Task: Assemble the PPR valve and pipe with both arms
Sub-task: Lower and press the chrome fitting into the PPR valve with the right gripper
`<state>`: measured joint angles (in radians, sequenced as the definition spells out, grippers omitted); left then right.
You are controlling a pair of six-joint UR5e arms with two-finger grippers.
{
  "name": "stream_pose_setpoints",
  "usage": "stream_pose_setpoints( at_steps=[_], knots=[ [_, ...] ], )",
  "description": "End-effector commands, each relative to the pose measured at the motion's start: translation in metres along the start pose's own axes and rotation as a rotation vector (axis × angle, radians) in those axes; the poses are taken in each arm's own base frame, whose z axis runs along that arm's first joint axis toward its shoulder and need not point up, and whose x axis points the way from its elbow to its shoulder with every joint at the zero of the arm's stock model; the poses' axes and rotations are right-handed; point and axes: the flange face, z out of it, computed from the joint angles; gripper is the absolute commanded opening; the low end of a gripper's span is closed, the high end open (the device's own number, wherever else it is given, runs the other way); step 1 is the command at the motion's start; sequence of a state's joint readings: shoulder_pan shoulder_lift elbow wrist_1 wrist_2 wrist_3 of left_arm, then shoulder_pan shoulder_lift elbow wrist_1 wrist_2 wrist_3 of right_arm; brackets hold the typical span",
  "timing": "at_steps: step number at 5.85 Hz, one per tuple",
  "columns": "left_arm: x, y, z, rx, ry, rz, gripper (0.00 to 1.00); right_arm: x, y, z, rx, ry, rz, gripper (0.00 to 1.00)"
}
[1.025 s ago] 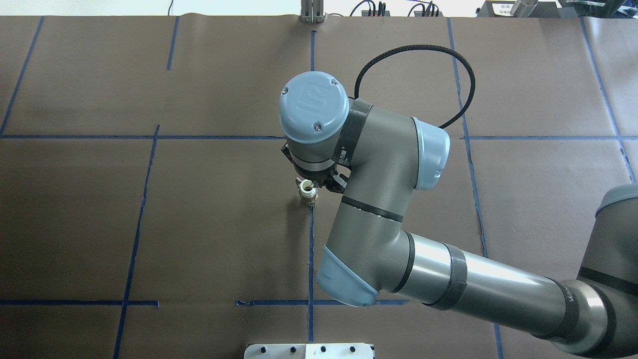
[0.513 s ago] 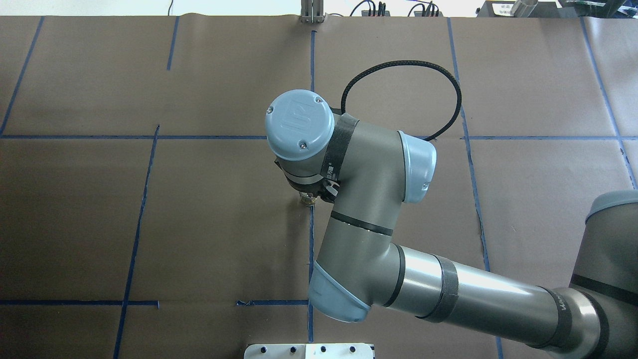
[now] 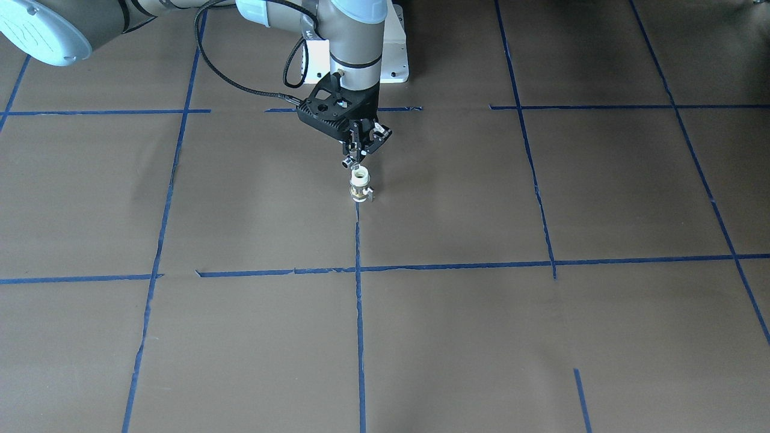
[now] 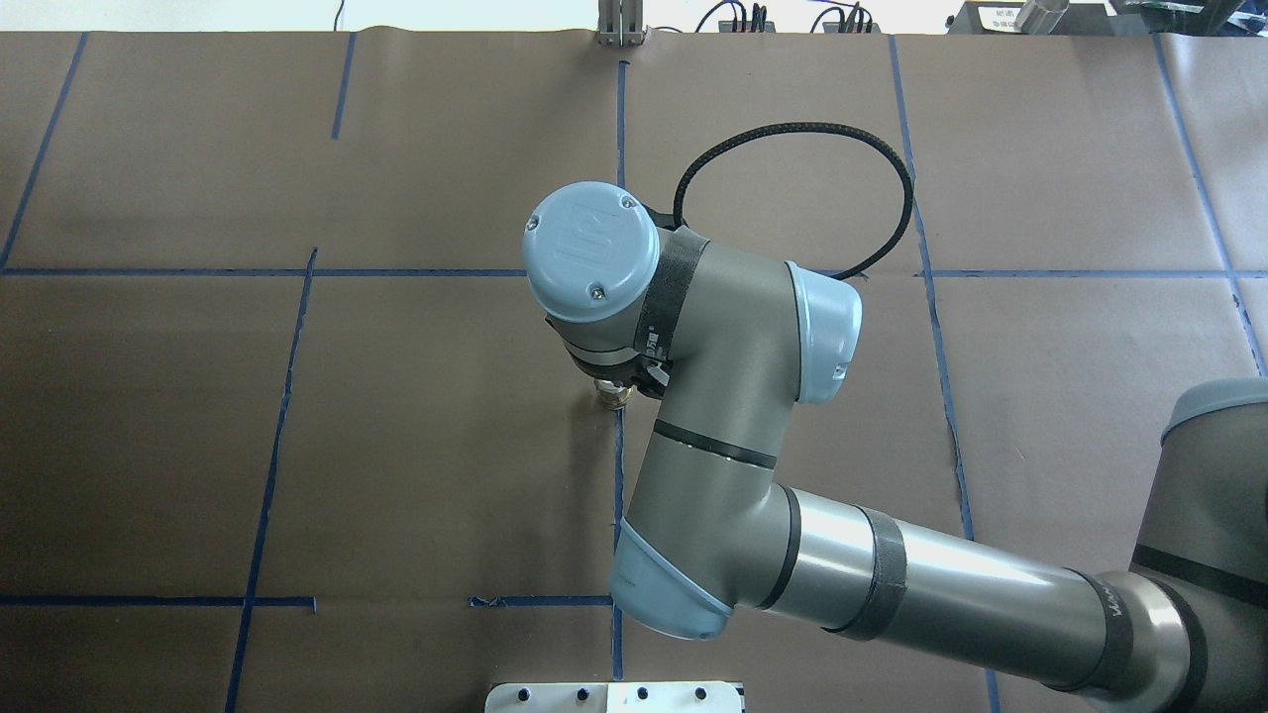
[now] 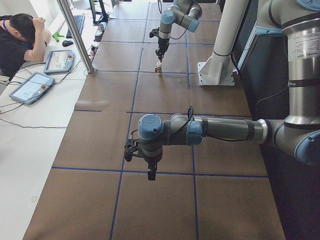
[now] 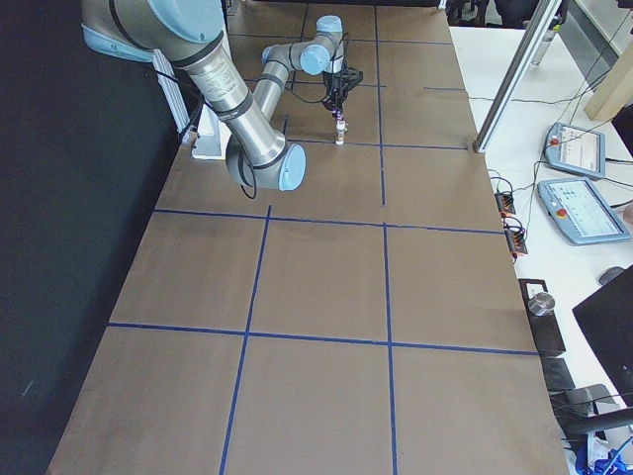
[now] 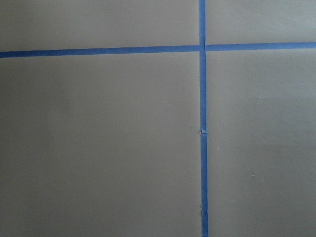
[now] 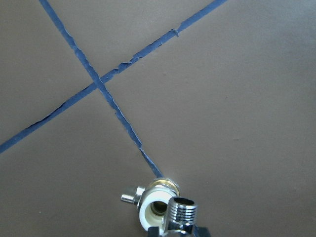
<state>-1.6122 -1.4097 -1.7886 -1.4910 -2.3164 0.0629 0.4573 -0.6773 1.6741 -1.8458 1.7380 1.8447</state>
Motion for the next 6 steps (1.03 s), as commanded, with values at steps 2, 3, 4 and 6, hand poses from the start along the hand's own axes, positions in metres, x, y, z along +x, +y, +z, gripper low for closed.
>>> stream_pose_setpoints(
  at_steps=[2, 3, 4, 6],
  knots=[
    [-0.0004, 0.0007, 0.0005, -0.001, 0.000, -0.001, 1.00, -0.0026, -0.0001, -0.0026, 0.002, -0.008, -0.001, 0.00],
    [0.0000, 0.0000, 0.0000, 0.000, 0.000, 0.000, 1.00, -0.0026, -0.0001, -0.0026, 0.002, -0.008, 0.001, 0.00],
    [0.0000, 0.0000, 0.0000, 0.000, 0.000, 0.000, 1.00, -0.0028, -0.0002, -0.0020, 0.002, -0.008, -0.001, 0.00],
    [0.0001, 0.0000, 0.0000, 0.000, 0.001, 0.000, 1.00, -0.0042, -0.0001, -0.0012, 0.001, -0.017, -0.009, 0.00]
  ],
)
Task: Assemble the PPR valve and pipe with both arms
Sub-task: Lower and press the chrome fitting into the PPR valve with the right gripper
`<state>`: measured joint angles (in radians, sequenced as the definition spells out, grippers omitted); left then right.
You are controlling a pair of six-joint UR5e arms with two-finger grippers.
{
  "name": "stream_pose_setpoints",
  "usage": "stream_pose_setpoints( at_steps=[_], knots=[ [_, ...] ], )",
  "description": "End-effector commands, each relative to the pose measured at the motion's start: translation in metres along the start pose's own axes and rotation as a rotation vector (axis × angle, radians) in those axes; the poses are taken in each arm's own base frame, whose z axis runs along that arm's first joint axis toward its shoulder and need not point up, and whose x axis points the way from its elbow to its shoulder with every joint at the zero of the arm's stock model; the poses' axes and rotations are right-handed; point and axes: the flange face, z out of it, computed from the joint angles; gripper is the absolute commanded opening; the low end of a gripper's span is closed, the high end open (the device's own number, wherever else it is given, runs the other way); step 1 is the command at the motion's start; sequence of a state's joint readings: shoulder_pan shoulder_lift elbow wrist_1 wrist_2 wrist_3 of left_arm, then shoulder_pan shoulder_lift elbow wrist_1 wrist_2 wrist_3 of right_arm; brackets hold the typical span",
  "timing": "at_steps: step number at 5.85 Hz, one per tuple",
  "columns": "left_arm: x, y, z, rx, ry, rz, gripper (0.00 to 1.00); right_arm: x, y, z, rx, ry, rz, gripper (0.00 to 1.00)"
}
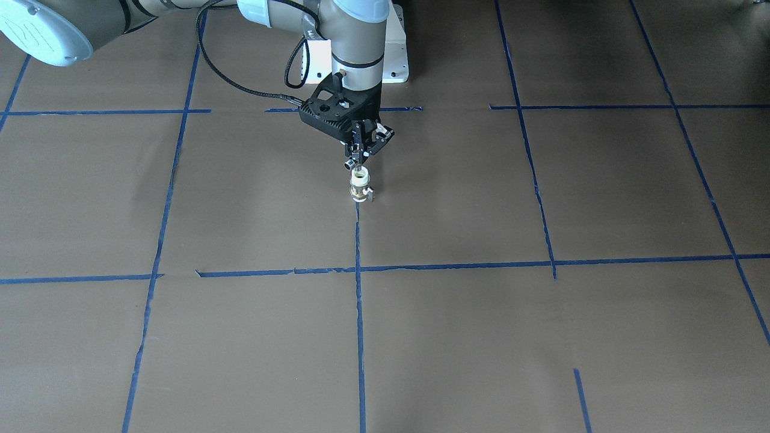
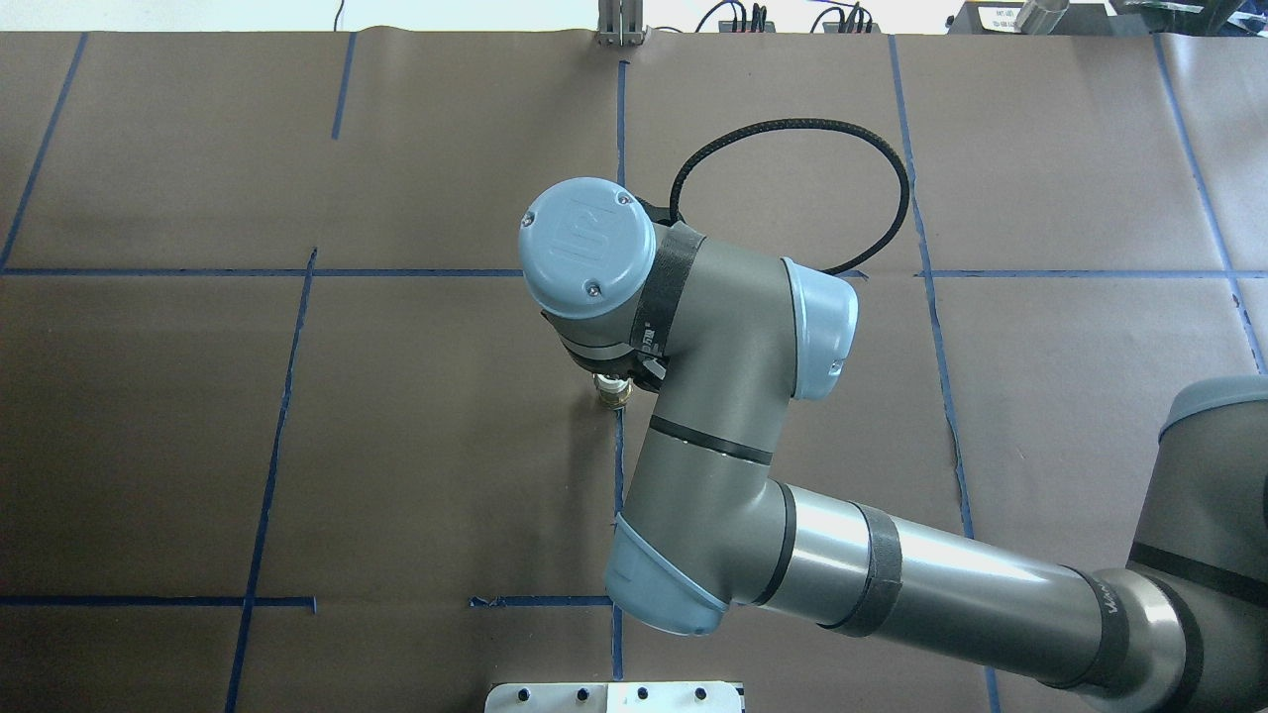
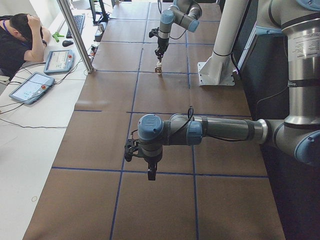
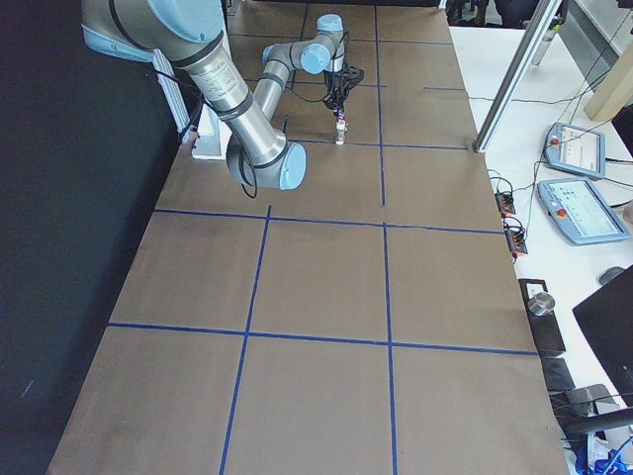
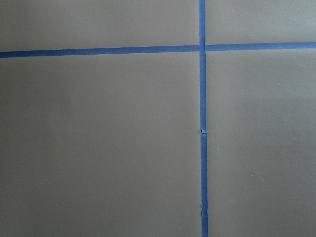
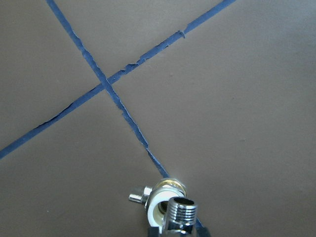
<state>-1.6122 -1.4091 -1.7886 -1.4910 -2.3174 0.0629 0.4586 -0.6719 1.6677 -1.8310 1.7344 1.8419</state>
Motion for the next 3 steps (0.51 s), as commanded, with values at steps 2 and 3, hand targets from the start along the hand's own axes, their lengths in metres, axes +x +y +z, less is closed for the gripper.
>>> stream_pose_setpoints(
  at_steps=[2, 3],
  knots=[
    [-0.0002, 0.0004, 0.0003, -0.001, 0.000, -0.001, 1.00, -0.0006, -0.0006, 0.0026, 0.003, 0.002, -0.008, 0.00],
    [0.0001, 0.0003, -0.0003, 0.000, -0.001, 0.000, 1.00, -0.0006, -0.0008, 0.0040, 0.004, 0.004, -0.008, 0.00]
  ],
)
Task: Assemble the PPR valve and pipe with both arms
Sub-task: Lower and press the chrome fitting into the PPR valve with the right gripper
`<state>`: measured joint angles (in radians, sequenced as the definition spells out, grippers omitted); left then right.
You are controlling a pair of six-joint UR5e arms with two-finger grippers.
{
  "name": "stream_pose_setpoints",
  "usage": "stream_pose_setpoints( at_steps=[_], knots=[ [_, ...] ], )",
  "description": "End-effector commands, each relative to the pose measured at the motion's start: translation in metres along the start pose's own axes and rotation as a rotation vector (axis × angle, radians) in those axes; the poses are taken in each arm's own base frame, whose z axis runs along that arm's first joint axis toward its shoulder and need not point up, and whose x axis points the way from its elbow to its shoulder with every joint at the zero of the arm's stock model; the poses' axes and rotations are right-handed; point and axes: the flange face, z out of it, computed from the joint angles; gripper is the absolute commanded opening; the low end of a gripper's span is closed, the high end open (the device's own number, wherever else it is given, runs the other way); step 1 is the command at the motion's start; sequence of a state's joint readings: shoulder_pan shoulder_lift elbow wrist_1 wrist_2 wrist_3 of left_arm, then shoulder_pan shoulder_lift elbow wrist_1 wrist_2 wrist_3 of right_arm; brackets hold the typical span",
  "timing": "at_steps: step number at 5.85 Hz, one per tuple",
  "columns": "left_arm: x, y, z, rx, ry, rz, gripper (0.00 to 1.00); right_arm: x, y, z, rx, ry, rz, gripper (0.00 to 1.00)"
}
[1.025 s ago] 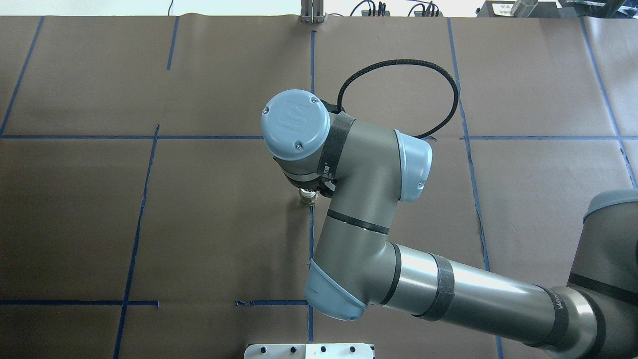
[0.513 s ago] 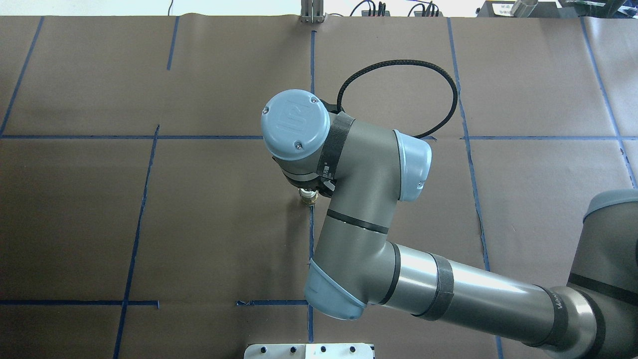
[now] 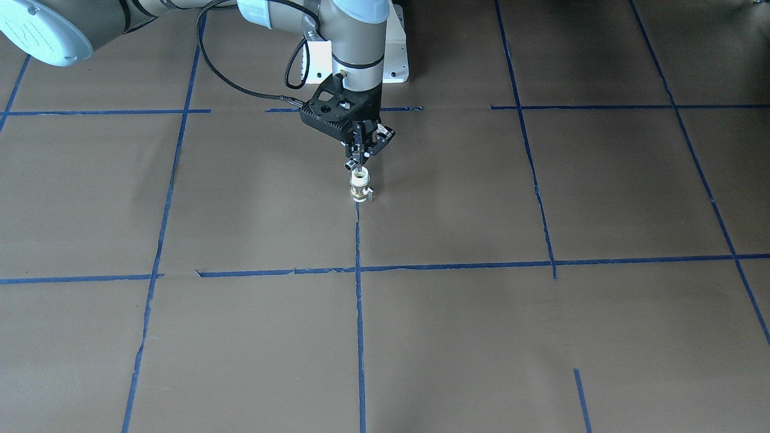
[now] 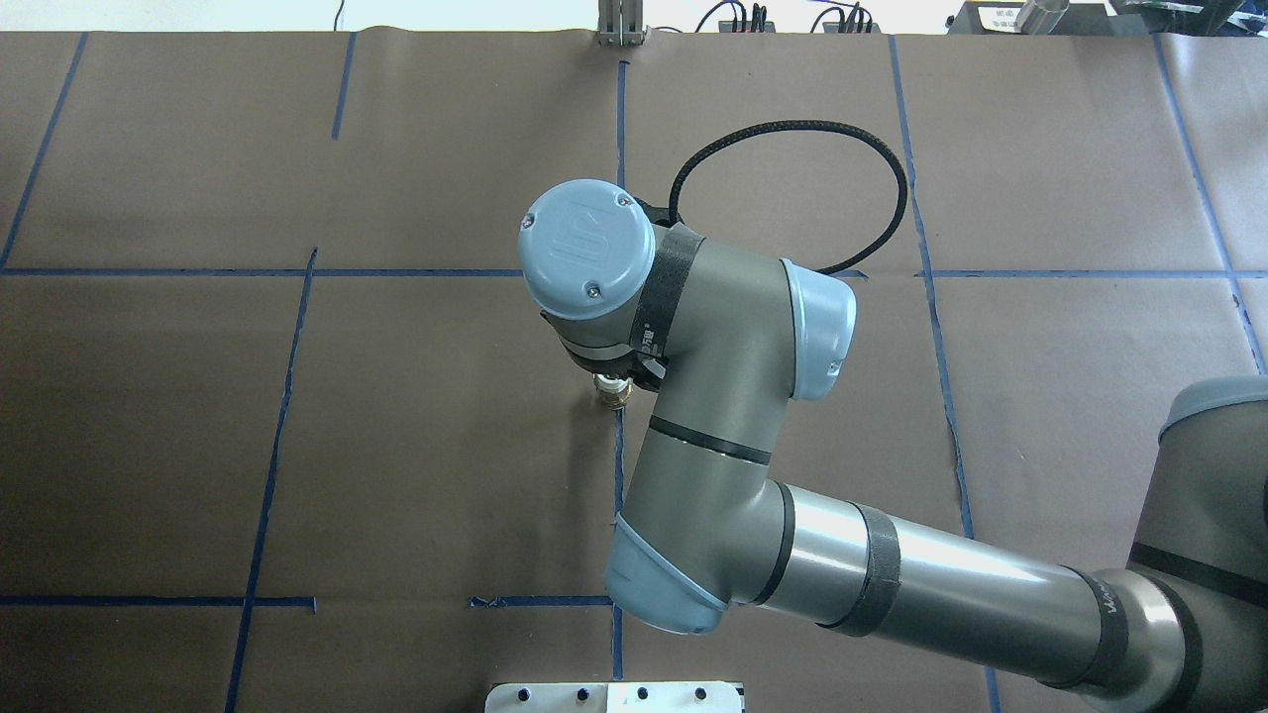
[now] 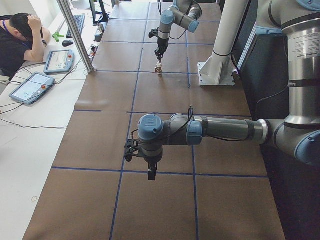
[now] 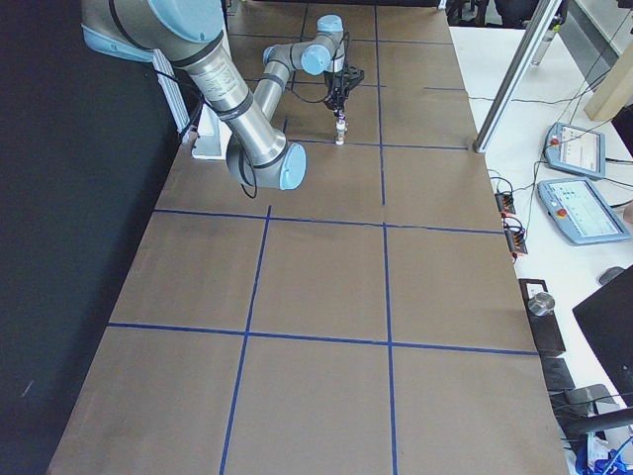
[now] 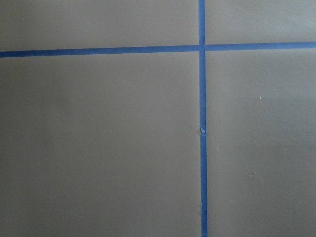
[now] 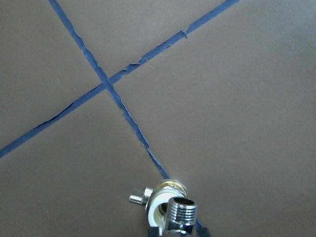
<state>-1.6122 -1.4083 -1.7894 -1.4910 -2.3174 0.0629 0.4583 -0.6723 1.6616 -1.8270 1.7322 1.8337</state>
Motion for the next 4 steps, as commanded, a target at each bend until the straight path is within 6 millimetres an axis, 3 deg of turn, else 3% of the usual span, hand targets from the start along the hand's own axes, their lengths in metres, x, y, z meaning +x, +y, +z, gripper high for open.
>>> stream_pose_setpoints(
  at_steps=[1, 4],
  knots=[
    [0.000, 0.000, 0.000, 0.001, 0.000, 0.001, 1.00, -0.003, 0.000, -0.001, -0.003, -0.021, -0.004, 0.00],
    [0.000, 0.000, 0.000, 0.001, 0.000, 0.001, 1.00, -0.005, -0.001, 0.010, 0.002, -0.013, -0.004, 0.00]
  ],
)
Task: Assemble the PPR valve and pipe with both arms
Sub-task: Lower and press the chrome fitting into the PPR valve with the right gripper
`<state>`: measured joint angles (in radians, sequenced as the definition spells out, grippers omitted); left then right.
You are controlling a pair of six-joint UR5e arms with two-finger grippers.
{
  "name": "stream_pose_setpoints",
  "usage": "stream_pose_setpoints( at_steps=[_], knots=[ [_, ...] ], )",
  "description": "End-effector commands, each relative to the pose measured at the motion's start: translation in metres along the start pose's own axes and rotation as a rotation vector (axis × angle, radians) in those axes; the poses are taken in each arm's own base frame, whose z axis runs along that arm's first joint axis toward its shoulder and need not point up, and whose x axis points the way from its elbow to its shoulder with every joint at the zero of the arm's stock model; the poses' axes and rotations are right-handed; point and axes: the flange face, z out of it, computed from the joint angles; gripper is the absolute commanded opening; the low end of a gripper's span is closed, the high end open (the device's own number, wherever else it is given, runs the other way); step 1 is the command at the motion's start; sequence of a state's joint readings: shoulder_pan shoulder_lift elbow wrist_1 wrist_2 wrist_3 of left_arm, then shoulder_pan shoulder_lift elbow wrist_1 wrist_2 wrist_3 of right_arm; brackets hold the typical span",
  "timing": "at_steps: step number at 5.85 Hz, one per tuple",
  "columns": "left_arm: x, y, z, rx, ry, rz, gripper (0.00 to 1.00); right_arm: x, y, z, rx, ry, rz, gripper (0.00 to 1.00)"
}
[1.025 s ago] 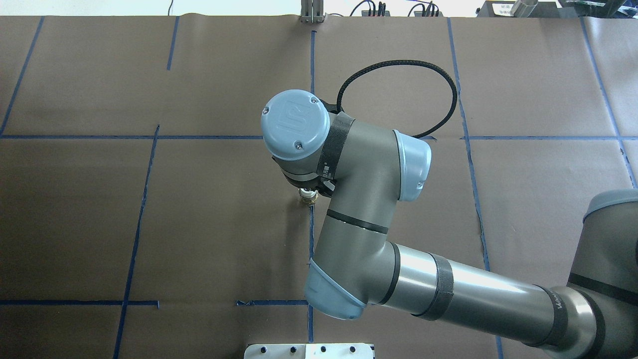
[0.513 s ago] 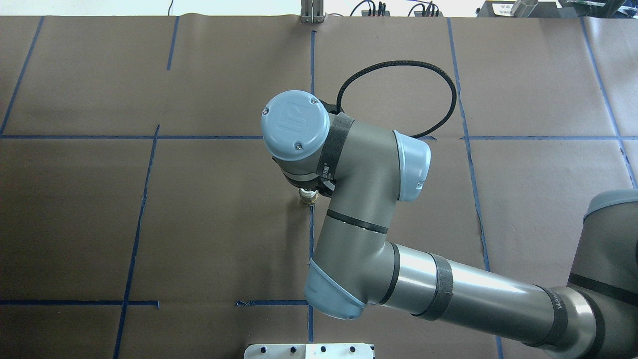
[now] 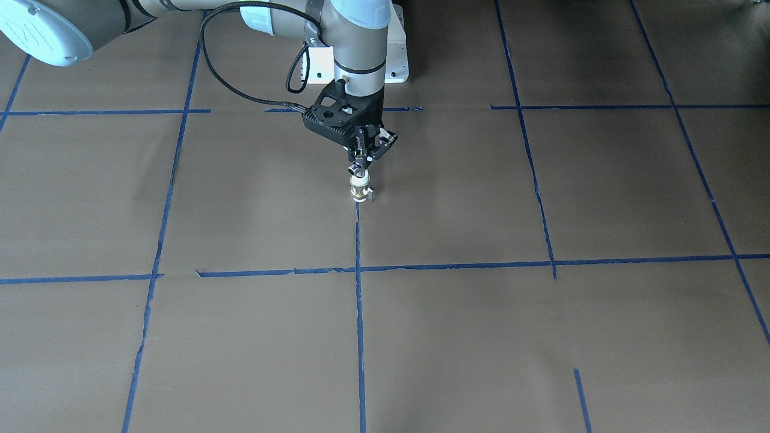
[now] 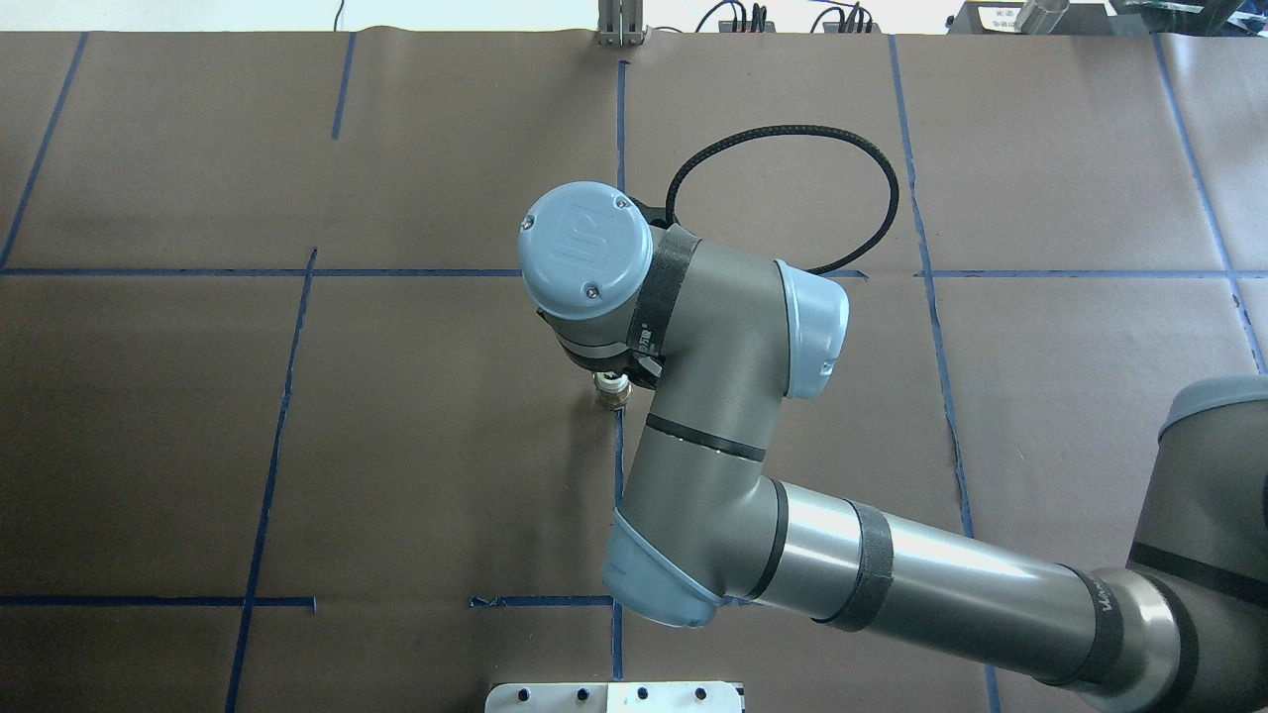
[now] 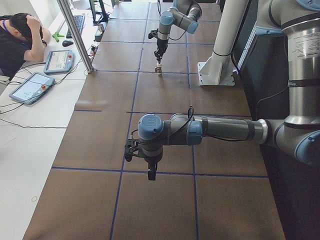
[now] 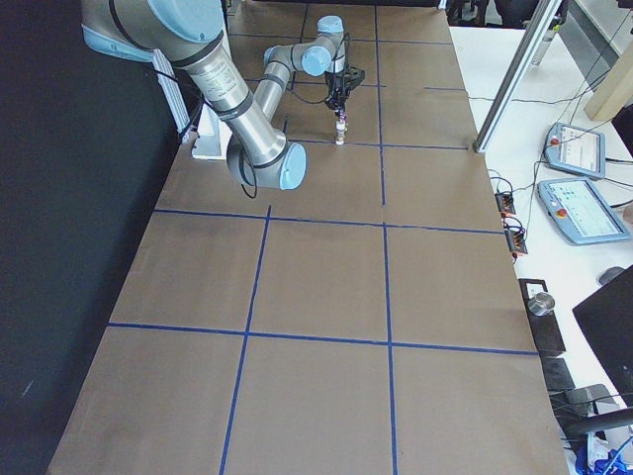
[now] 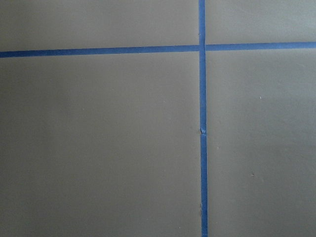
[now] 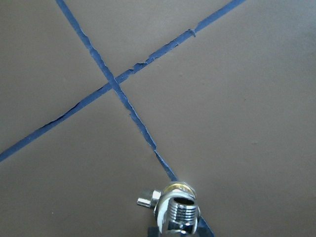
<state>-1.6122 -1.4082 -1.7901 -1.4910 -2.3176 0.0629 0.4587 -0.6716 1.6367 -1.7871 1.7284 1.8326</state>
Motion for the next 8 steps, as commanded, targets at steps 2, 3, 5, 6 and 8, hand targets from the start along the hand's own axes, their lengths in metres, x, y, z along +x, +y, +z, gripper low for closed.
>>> stream_pose_setpoints(
  at_steps=[2, 3, 5, 6, 8],
  knots=[
    [0.000, 0.000, 0.000, 0.000, 0.000, -0.002, 1.00, 0.001, 0.000, 0.004, 0.003, 0.006, -0.001, 0.00],
    [0.000, -0.001, 0.000, 0.001, 0.000, -0.001, 1.00, 0.001, -0.001, 0.008, 0.005, 0.013, 0.000, 0.00],
    [0.000, -0.001, -0.001, 0.001, 0.000, -0.001, 1.00, 0.000, -0.002, 0.016, 0.008, 0.028, 0.002, 0.00],
    [0.000, -0.001, -0.001, 0.001, 0.000, -0.001, 1.00, -0.001, -0.002, 0.018, 0.006, 0.022, 0.003, 0.00],
    [0.000, -0.001, -0.001, 0.001, -0.001, -0.001, 1.00, -0.002, -0.002, 0.023, 0.005, 0.026, 0.000, 0.14]
  ],
)
